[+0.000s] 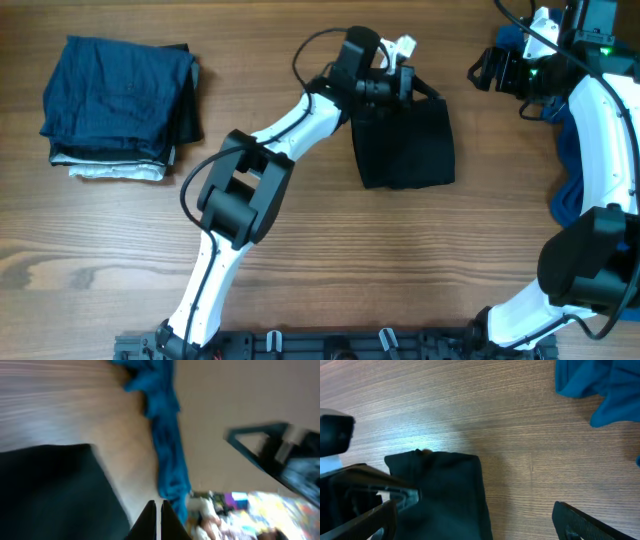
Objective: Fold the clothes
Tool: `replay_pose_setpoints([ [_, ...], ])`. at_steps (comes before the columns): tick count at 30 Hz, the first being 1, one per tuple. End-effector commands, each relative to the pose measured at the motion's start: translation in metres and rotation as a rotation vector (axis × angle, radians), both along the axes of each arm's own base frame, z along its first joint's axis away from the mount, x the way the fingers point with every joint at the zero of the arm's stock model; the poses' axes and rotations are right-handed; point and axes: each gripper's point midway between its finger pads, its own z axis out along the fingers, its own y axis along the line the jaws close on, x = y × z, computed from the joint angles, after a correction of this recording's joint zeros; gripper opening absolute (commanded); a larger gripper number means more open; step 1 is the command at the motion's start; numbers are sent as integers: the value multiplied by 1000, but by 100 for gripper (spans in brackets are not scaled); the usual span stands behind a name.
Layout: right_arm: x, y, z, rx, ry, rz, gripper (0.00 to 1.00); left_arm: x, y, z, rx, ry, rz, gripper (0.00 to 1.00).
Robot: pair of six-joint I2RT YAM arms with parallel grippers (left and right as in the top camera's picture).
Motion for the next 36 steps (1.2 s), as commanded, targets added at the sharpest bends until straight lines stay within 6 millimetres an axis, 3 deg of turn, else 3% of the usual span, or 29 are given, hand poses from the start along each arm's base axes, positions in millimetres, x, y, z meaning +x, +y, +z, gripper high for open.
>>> replay_pose_setpoints([
  [1,1,-1,5,-10,-14,-6,99,12,-1,-32,111,-15,105,4],
  [9,1,-1,5,-10,-14,-6,99,-8,-4,-99,234,-8,47,4],
  [12,1,-1,5,-10,-14,-6,99,-8,-2,-102,256,-58,34,4],
  [14,1,-1,5,-10,-14,-6,99,-4,-5,-89,228,-89,37,4],
  [18,1,-1,5,-10,-14,-6,99,10,-4,-29,149,-184,59,4],
  [22,1,-1,5,-10,-14,-6,99,18,11,40,97,-257,96,4],
  [25,1,-1,5,-10,-14,-6,99,15,26,65,129,-241,127,8],
  [27,1,-1,5,-10,-14,-6,100,14,42,62,229,-223,177,16],
  [31,1,-1,5,-10,-14,-6,99,9,88,13,553,-119,306,59],
  [34,1,-1,5,-10,-14,-6,99,-17,118,-22,771,-21,312,73],
  [36,1,-1,5,-10,-14,-6,99,-31,125,-33,859,-4,302,77],
])
